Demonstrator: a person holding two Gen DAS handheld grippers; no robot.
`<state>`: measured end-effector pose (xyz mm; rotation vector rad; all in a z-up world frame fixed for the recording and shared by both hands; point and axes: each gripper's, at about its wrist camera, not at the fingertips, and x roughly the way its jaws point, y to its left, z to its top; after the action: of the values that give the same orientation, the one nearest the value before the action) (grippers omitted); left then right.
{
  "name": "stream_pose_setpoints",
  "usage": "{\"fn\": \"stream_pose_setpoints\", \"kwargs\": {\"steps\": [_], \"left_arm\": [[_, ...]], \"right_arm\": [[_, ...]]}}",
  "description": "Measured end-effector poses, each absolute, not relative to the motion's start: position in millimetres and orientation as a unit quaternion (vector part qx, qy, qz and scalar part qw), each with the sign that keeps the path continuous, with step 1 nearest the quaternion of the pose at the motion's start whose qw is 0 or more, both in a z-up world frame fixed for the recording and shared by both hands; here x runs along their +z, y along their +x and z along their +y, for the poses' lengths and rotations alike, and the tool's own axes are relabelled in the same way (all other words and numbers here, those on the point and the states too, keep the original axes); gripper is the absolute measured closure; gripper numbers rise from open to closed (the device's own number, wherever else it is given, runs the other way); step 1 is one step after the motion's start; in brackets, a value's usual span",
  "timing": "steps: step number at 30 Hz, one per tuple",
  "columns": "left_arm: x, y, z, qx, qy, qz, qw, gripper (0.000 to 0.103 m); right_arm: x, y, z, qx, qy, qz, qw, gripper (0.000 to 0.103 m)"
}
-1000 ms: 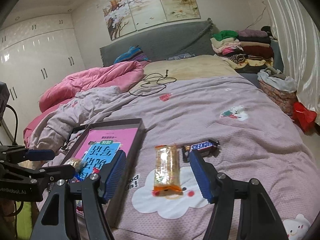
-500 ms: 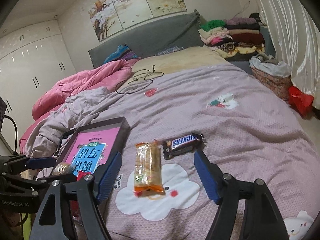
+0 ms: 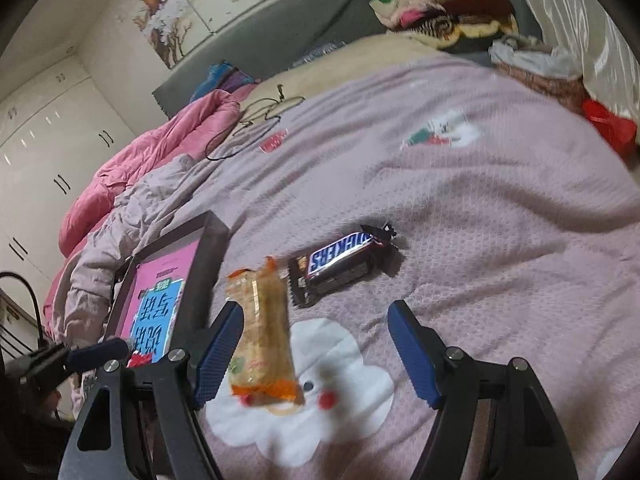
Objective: Organize snacks
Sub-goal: 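Grasp the wafer pack with the left tool while the right grasps the Snickers bar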
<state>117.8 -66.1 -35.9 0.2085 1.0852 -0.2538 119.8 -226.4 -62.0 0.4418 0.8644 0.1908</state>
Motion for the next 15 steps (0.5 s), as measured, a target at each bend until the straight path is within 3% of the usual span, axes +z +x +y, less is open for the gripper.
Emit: {"fn": "stream_pose_setpoints", "kwargs": {"steps": [11,15], "left_arm": [[-56.5,141.0,-96.0,-0.132,0.112,0.526,0.833,0.024],[-64.1,149.2,-103.6,-0.133,0.106,0.533,0.829,0.024]], "right_arm": [[-91.4,163.0,-237.4,0.101,0.247,0.434,0.860,0.030],[-92.7,174.5,-234.9,0.103,0.236,0.432,0.865,0.037]]}}
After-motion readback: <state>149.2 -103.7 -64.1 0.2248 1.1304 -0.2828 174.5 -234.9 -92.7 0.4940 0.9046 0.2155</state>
